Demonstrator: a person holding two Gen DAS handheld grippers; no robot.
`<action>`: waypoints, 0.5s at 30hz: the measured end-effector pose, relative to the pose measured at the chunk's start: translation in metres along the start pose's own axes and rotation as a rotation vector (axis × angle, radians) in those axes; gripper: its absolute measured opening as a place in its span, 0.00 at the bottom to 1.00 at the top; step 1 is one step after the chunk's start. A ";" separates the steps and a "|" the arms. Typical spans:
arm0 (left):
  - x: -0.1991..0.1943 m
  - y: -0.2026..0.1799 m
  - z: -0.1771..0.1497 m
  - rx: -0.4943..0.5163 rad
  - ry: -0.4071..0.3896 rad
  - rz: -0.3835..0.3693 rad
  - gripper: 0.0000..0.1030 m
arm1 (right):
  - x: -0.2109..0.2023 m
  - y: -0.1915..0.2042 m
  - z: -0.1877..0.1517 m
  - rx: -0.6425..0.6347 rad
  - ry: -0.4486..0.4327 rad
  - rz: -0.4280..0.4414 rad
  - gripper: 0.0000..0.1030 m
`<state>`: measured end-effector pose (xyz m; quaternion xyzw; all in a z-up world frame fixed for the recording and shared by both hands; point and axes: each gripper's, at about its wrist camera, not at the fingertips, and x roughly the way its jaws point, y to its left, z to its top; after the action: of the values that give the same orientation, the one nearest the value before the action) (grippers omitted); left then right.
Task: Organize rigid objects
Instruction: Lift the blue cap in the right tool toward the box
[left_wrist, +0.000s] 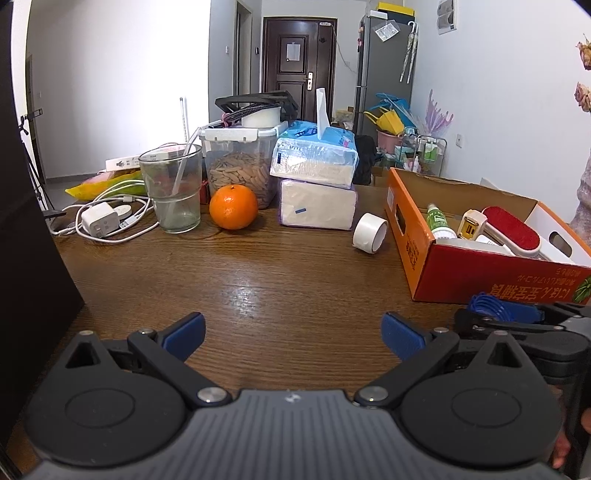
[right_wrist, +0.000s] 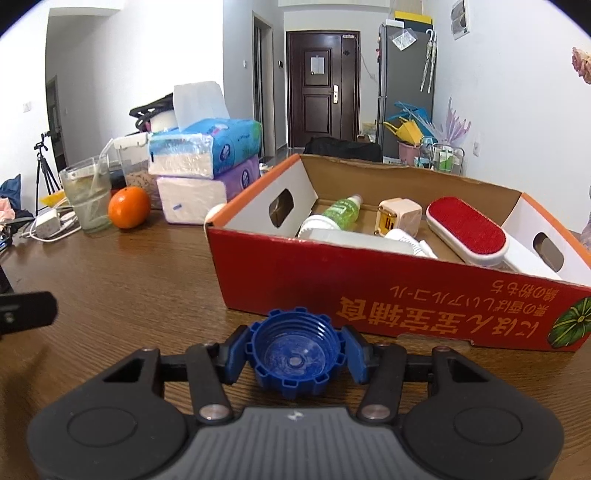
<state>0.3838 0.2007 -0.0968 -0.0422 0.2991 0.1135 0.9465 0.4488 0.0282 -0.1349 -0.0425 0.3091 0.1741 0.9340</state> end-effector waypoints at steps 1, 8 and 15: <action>0.001 -0.001 0.000 0.003 -0.002 0.000 1.00 | -0.001 -0.001 0.000 0.000 -0.005 -0.001 0.51; 0.014 -0.002 0.007 0.003 -0.008 0.001 1.00 | -0.014 -0.005 0.002 0.000 -0.047 -0.015 0.51; 0.028 -0.008 0.016 0.014 -0.030 0.002 1.00 | -0.024 -0.017 0.002 0.006 -0.071 -0.038 0.51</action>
<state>0.4171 0.2002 -0.1001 -0.0338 0.2858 0.1128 0.9510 0.4376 0.0050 -0.1195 -0.0394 0.2754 0.1567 0.9476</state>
